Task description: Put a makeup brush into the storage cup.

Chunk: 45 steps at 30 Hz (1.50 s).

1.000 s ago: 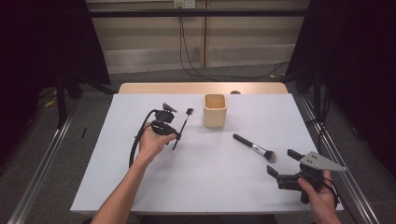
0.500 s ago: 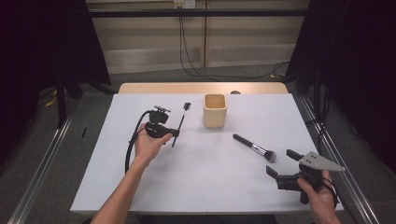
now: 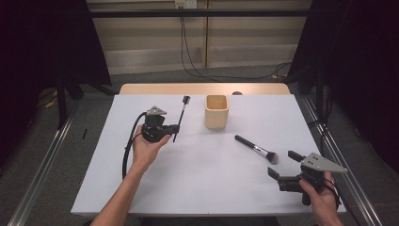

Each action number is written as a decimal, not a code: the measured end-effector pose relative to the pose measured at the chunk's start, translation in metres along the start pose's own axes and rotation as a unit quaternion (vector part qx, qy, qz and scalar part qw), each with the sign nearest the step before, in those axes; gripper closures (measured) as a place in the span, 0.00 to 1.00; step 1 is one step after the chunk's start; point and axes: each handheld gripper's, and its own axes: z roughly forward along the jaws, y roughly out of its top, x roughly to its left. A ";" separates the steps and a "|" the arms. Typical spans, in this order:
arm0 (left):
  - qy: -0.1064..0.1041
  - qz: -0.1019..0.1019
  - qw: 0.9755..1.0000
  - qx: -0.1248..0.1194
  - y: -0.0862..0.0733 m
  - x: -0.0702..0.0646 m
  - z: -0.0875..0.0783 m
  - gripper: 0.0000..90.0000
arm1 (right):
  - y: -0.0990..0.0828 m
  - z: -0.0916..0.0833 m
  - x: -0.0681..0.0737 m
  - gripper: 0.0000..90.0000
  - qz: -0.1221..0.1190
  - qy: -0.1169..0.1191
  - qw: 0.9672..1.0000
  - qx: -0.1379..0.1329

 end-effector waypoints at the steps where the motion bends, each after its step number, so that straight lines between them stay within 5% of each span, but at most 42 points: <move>1: -0.001 0.003 1.000 -0.002 0.000 0.000 -0.001 0.96 | 0.000 0.000 0.000 0.00 -0.002 0.000 1.000 -0.001; 11: -0.005 0.027 0.999 -0.042 -0.009 -0.001 -0.002 0.96 | 0.000 0.000 0.001 0.00 -0.007 0.004 1.000 0.001; 23: -0.032 0.049 0.993 -0.103 -0.018 -0.010 -0.013 0.96 | 0.001 0.000 0.004 0.00 -0.009 0.012 1.000 -0.009; 40: -0.064 0.047 0.989 -0.128 -0.033 -0.026 -0.027 0.96 | 0.007 0.002 0.009 0.01 -0.008 0.038 0.999 -0.036; 45: -0.063 0.050 0.989 -0.128 -0.038 -0.026 -0.030 0.96 | 0.014 0.004 0.011 0.02 -0.005 0.030 0.998 -0.051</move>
